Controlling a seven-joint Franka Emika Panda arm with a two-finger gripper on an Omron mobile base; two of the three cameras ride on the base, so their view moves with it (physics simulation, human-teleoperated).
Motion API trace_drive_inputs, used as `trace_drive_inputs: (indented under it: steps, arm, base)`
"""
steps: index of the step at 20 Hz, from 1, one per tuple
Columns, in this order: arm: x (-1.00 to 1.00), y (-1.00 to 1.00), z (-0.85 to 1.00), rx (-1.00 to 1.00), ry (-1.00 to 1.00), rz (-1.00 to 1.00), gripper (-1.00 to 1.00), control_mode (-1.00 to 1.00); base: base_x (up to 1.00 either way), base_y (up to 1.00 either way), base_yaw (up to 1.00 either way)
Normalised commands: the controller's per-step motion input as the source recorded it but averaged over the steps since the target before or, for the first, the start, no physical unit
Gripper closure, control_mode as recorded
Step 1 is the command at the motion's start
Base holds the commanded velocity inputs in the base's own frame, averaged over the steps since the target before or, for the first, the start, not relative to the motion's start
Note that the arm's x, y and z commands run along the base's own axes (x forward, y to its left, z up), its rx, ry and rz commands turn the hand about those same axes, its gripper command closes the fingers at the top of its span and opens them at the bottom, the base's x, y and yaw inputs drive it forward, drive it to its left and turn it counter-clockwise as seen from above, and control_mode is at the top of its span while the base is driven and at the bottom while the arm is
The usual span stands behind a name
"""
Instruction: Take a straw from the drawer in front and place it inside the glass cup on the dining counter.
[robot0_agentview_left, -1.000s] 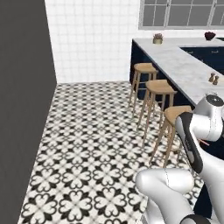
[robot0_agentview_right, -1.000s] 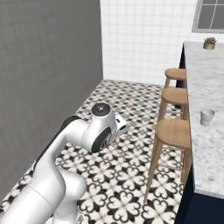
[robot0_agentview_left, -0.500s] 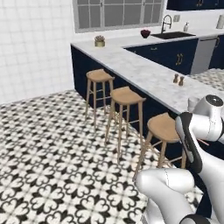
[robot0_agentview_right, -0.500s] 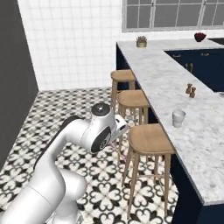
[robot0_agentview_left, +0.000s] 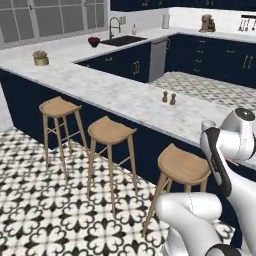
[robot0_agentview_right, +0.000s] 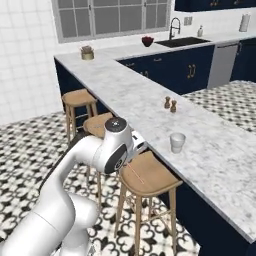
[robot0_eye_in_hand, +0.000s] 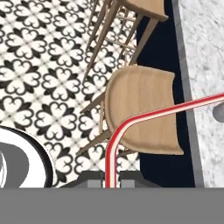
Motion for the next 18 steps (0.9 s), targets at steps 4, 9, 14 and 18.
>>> trace_drive_inputs:
  steps: [4, 9, 14, 18]
  arm:
    - [0.0, 0.0, 0.0, 0.0, 0.0, 0.0, 1.0, 1.0]
    - [0.0, 0.0, 0.0, 0.0, 0.0, 0.0, 1.0, 1.0]
    - [0.0, 0.0, 0.0, 0.0, 0.0, 0.0, 1.0, 1.0]
    - [0.0, 0.0, 0.0, 0.0, 0.0, 0.0, 1.0, 1.0]
  base:
    - [0.62, 0.58, -0.65]
    - [0.34, 0.56, -0.66]
    - [0.23, 0.69, -0.62]
    - [0.05, 0.96, -0.46]
